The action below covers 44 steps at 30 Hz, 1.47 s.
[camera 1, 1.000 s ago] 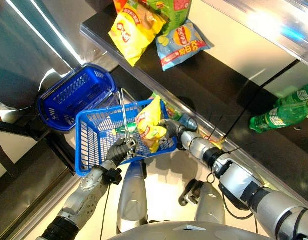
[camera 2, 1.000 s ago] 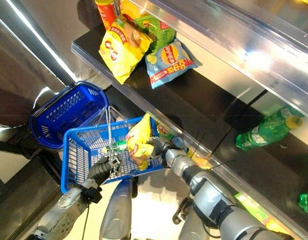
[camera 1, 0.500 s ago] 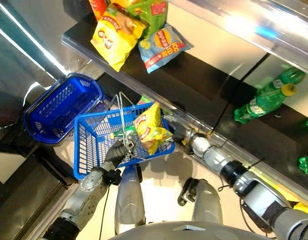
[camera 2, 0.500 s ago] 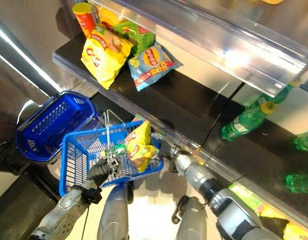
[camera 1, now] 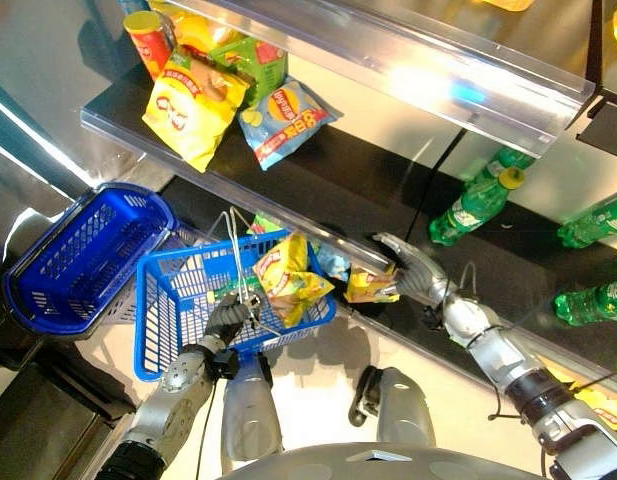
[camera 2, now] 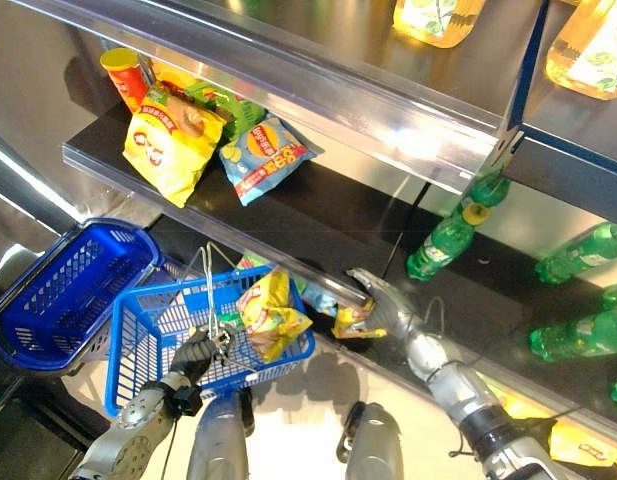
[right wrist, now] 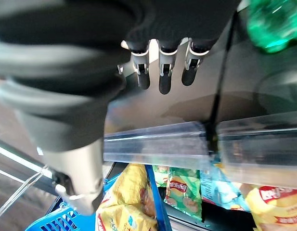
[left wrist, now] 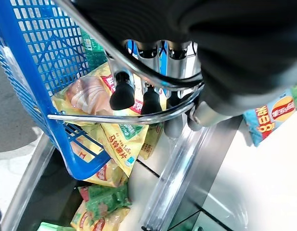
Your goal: Pick up the snacks into the basket
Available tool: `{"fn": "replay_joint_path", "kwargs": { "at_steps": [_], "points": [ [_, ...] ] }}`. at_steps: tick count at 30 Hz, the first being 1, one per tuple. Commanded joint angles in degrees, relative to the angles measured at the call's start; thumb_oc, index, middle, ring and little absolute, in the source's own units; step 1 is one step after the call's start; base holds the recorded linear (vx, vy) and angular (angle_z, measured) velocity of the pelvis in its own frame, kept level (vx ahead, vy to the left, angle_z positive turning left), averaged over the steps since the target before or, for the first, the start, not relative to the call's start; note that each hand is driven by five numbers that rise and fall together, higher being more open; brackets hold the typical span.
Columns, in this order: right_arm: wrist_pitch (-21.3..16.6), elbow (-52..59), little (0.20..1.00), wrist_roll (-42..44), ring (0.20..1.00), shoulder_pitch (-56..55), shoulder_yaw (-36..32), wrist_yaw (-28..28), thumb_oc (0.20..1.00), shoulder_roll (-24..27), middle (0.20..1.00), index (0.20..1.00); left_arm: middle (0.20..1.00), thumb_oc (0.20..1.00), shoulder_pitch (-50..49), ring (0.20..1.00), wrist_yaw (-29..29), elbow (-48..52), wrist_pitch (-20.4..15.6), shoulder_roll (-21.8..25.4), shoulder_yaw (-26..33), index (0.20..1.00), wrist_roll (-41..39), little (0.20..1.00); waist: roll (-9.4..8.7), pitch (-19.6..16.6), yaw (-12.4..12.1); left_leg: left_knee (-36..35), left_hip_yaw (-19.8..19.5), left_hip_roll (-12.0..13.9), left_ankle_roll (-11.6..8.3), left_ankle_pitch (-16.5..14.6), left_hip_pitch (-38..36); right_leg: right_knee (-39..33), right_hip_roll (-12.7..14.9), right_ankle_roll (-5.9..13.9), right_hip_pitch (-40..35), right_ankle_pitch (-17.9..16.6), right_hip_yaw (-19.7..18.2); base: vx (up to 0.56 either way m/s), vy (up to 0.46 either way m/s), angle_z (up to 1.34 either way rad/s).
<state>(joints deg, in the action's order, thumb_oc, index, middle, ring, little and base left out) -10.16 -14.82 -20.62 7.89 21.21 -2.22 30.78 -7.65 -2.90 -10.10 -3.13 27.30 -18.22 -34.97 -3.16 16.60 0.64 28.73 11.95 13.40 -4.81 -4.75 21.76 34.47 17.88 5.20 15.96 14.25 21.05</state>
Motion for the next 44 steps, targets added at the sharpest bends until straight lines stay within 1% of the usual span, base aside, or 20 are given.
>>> {"fn": "replay_joint_path", "kwargs": {
  "at_steps": [1, 6, 7, 14, 15, 16, 18, 21, 26, 27, 28, 29, 30, 31, 33, 34, 35, 36, 40, 44],
  "points": [
    [-3.01, -0.38, 1.0, 3.51, 1.0, 0.2, -0.3, 1.06, 1.0, -0.37, 1.0, 1.0, 0.2, 0.2, 2.99, 0.2, -1.59, 3.28, -8.87, -0.8, 2.1, 0.2, 4.13, 0.2, -0.42, -3.5, -0.14, -4.16, -0.14, 0.49, 0.52, 1.57, -3.76, -10.15, 1.71, 5.55, -1.01, -14.09, -0.83, 0.07, 0.008, -0.1],
    [-3.25, -8.6, 1.0, 12.13, 1.0, -3.59, -0.49, 3.0, 1.0, -4.81, 1.0, 1.0, 0.2, 0.2, 2.58, 0.2, -1.57, -3.9, -9.38, -3.35, 2.48, 0.2, 6.19, 0.2, -0.65, -5.36, 0.63, -12.47, 1.9, -0.79, 0.43, 4.33, -9.65, -18.08, 0.7, 6.19, -5.77, -17.28, -0.62, 0.1, 0.033, -0.24],
    [-3.07, -11.93, 1.0, 17.72, 1.0, -5.96, -1.04, 4.22, 1.0, -7.33, 1.0, 1.0, 0.2, 0.2, 2.28, 0.2, -1.54, -7.56, -9.52, -4.59, 2.8, 0.2, 7.34, 0.2, -0.76, -6.44, 1.15, -15.85, 3.11, -1.65, 0.24, 5.37, -12.19, -20.94, 0.14, 6.56, -7.55, -18.85, -0.88, 0.06, 0.034, -0.16],
    [-2.49, -21.16, 1.0, 27.22, 1.0, -9.65, -1.6, 7.24, 1.0, -12.16, 1.0, 1.0, 0.2, 0.2, 2.11, 0.2, -1.51, -18.22, -10.5, -8.29, 4.74, 0.2, 10.03, 0.2, -0.95, -9.86, 1.81, -26.02, 5.83, -4.31, 0.12, 8.25, -19.04, -30.05, -1.91, 7.07, -11.84, -21.83, -2.2, 0.09, 0.052, -0.29],
    [-2.0, -24.45, 1.0, 29.54, 1.0, -10.17, -2.21, 7.75, 1.0, -13.27, 1.0, 1.0, 0.2, 0.2, 1.83, 0.2, -1.13, -21.15, -10.94, -9.44, 5.6, 0.2, 10.97, 0.2, -0.99, -11.09, 1.57, -27.85, 4.53, -5.7, 0.41, 8.21, -20.27, -31.89, -2.35, 7.12, -12.32, -22.27, -3.52, 0.04, 0.052, -0.29],
    [-2.02, -24.48, 1.0, 29.55, 1.0, -10.13, -2.22, 7.76, 1.0, -13.28, 1.0, 1.0, 0.2, 0.2, 1.88, 0.2, -1.13, -21.18, -10.96, -9.43, 5.6, 0.2, 10.97, 0.2, -1.04, -11.19, 1.55, -27.93, 4.58, -5.75, 0.45, 8.37, -20.13, -31.99, -2.32, 7.09, -12.16, -22.42, -3.56, 0.06, 0.095, -0.41],
    [-1.67, -26.1, 1.0, 32.67, 1.0, -10.44, -3.73, 8.58, 1.0, -13.74, 1.0, 1.0, 0.2, 0.2, 2.13, 0.2, -0.62, -23.29, -11.69, -10.21, 6.21, 0.2, 11.92, 0.2, -1.34, -10.79, 0.71, -27.2, -3.66, -9.87, 1.37, 6.2, -20.54, -31.85, -2.32, 6.79, -12.29, -22.88, -6.26, 0.01, 0.063, -0.52],
    [-1.53, -28.05, 1.0, 37.07, 1.0, -11.21, -6.31, 9.11, 1.0, -14.78, 1.0, 1.0, 0.2, 0.2, 2.7, 0.2, -0.59, -24.7, -11.53, -10.75, 6.34, 0.2, 12.17, 0.2, -1.61, -10.63, 1.56, -27.2, -4.76, -11.14, 1.67, 5.51, -19.69, -31.96, -2.02, 6.97, -12.27, -24.06, -6.93, -0.02, 0.051, -0.57],
    [-0.58, -33.9, 1.0, 43.78, 1.0, -12.56, -10.21, 9.18, 1.0, -17.96, 1.0, 1.0, 0.2, 0.2, 2.53, 0.2, -0.99, -29.48, -11.67, -12.52, 6.47, 0.2, 12.61, 0.2, -0.99, -12.62, 2.28, -31.23, -1.29, -13.06, 2.57, 6.34, -21.32, -36.78, -1.5, 8.39, -12.1, -28.02, -8.34, 0.01, 0.089, -0.21],
    [-0.54, -35.06, 1.0, 44.12, 1.0, -12.18, -10.39, 9.26, 1.0, -18.49, 1.0, 1.0, 0.2, 0.2, 2.3, 0.2, -0.81, -29.57, -11.65, -12.94, 6.67, 0.2, 12.67, 0.2, -0.79, -12.7, 2.04, -31.63, -0.36, -13.11, 2.7, 6.48, -21.48, -36.95, -1.55, 8.56, -11.64, -28.42, -8.5, -0.11, 0.074, -0.5],
    [-0.49, -37.93, 1.0, 45.14, 1.0, -10.36, -10.41, 8.22, 1.0, -19.62, 1.0, 1.0, 0.2, 0.2, 2.06, 0.2, -0.38, -29.72, -11.67, -12.96, 7.08, 0.2, 12.86, 0.2, 0.12, -12.35, 0.74, -32.27, 2.11, -12.09, 2.97, 7.2, -21.71, -34.66, -0.7, 8.27, -10.94, -27.39, -4.33, -0.17, 0.053, -0.69],
    [-0.42, -39.5, 1.0, 46.05, 1.0, -8.7, -10.6, 7.45, 1.0, -20.2, 1.0, 1.0, 0.2, 0.2, 2.17, 0.2, -0.14, -29.25, -11.49, -12.8, 7.37, 0.2, 12.63, 0.2, 1.22, -11.66, -1.0, -32.23, 4.22, -10.75, 2.93, 7.63, -21.73, -31.21, 0.45, 7.23, -11.83, -24.68, 1.89, -0.15, 0.031, -1.33],
    [-0.45, -39.56, 1.0, 46.05, 1.0, -8.62, -10.63, 7.47, 1.0, -20.2, 1.0, 1.0, 0.2, 0.2, 2.22, 0.2, -0.14, -29.25, -11.48, -12.8, 7.37, 0.2, 12.63, 0.2, 1.24, -11.47, -0.97, -32.23, 4.16, -10.74, 2.9, 7.61, -21.88, -31.02, 0.48, 7.22, -11.94, -24.52, 1.93, -0.13, 0.044, -1.67],
    [-0.33, -40.57, 1.0, 46.33, 1.0, -7.46, -10.36, 7.3, 1.0, -20.56, 1.0, 1.0, 0.2, 0.2, 2.35, 0.2, -0.05, -29.21, -11.31, -12.84, 7.42, 0.2, 12.42, 0.2, 1.59, -11.2, -1.56, -32.16, 4.85, -10.37, 3.04, 8.11, -21.53, -28.86, 0.3, 6.55, -12.77, -23.28, 3.86, -0.08, 0.027, -1.7],
    [-0.55, -43.52, 1.0, 45.6, 1.0, -5.82, -9.72, 7.01, 1.0, -21.36, 1.0, 1.0, 0.2, 0.2, 2.97, 0.2, 0.18, -30.64, -11.45, -12.29, 7.77, 0.2, 12.36, 0.2, 1.13, -10.76, -2.69, -31.9, 6.3, -9.92, 3.24, 8.6, -21.51, -27.16, -1.61, 5.67, -14.46, -20.72, 4.05, -0.04, -0.074, -0.28],
    [-0.62, -48.32, 1.0, 45.86, 1.0, -4.59, -10.57, 6.02, 1.0, -22.31, 1.0, 1.0, 0.2, 0.2, 2.96, 0.2, 0.71, -32.51, -11.76, -12.56, 8.46, 0.2, 12.66, 0.2, 0.15, -12.22, -4.2, -32.59, 6.96, -9.69, 2.01, 7.94, -21.72, -33.92, -2.57, 7.01, -18.2, -21.11, 5.96, 0.03, -0.151, 0.25],
    [-0.63, -48.33, 1.0, 45.86, 1.0, -4.57, -10.58, 6.03, 1.0, -22.31, 1.0, 1.0, 0.2, 0.2, 2.97, 0.2, 0.71, -32.52, -11.77, -12.56, 8.46, 0.2, 12.66, 0.2, 0.16, -12.2, -4.2, -32.59, 6.95, -9.68, 2.0, 7.94, -21.74, -33.96, -2.59, 7.01, -18.23, -21.14, 5.97, -0.04, -0.173, -0.36],
    [-0.86, -49.8, 1.0, 45.75, 1.0, -3.74, -10.67, 5.33, 1.0, -22.53, 1.0, 1.0, 0.2, 0.2, 3.2, 0.2, 1.02, -33.4, -11.75, -12.78, 8.6, 0.2, 12.54, 0.2, -0.13, -12.62, -4.3, -32.32, 7.79, -9.49, 2.12, 9.51, -20.51, -35.17, -3.48, 6.21, -17.29, -22.11, 5.03, -0.05, -0.095, -0.37],
    [-0.63, -56.13, 1.0, 47.32, 1.0, -2.8, -12.93, 3.36, 1.0, -23.29, 1.0, 1.0, 0.2, 0.2, 3.68, 0.2, 1.75, -36.4, -11.69, -14.3, 9.84, 0.2, 11.44, 0.2, 0.19, -14.1, -4.32, -32.78, 7.63, -7.66, 0.82, 10.67, -20.81, -38.75, -5.9, 5.23, -18.87, -20.67, 3.95, 0.02, -0.108, -0.24],
    [-0.75, -55.99, 1.0, 46.83, 1.0, -3.22, -12.73, 3.4, 1.0, -23.52, 1.0, 1.0, 0.2, 0.2, 2.95, 0.2, 1.5, -35.89, -11.6, -14.99, 10.15, 0.2, 10.56, 0.2, 0.36, -14.76, -4.01, -32.98, 7.0, -7.2, 0.46, 11.0, -20.88, -39.13, -6.37, 4.93, -19.39, -20.31, 4.37, 0.01, -0.048, -0.02]
  ]
}}
